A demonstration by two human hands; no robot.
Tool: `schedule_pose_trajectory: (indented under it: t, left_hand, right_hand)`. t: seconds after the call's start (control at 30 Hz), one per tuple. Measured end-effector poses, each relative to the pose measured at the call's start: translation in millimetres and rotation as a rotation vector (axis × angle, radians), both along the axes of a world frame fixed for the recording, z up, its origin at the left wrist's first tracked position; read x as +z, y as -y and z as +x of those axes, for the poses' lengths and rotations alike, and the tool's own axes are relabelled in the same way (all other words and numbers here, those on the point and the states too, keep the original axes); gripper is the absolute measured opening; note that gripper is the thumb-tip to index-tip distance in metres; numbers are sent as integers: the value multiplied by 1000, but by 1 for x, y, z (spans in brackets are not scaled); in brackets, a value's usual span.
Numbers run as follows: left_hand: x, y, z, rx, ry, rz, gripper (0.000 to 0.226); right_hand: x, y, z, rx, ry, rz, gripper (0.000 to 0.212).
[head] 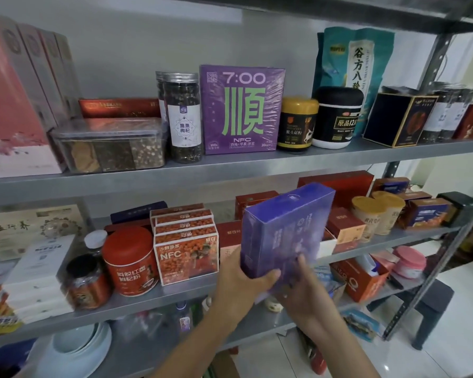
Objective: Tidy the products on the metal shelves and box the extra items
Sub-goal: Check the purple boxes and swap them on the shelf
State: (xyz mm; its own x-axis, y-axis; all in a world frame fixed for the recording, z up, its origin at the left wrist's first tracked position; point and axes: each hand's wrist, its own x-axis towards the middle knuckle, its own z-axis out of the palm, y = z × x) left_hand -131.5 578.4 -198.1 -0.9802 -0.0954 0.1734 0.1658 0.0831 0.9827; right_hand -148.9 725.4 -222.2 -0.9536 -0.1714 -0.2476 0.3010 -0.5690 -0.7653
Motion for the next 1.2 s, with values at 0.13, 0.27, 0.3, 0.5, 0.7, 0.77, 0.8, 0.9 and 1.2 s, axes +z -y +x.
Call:
schedule_pose_trajectory:
  t: [0.13,0.27,0.3,0.5,0.7,0.77,0.8,0.9,1.2]
  left_hand:
    - [6,-4,6,-172,54,211,68]
    - [35,26,5,-149,-4,340,101]
    - [42,34,5,-161,22,294,102]
    - [37,37,2,-119,303,25,73]
    - [36,42,-6,8,317,212,58]
    - [38,44,-7,23,323,252,54]
    - [38,45,-6,24,331,260,52]
    - [37,47,-6,8,328,273,52]
    - [37,27,-1,155,44,-476,59]
  right_hand:
    - [-12,-5,-3,-70,-29,-260,51]
    - [-4,-25,-7,-183,-71,-91,51]
    - [1,-29,-6,-182,-85,-22,55]
    - [34,-28,-8,-101,-156,390,64]
    - [41,-24,-4,142,-112,336,64]
    - [40,-24,-1,223,-137,352,68]
    - [39,-24,1,242,-140,361,72]
    - [38,-23,2,212,-133,369,73]
    - [43,-11,14,-122,-252,505,78]
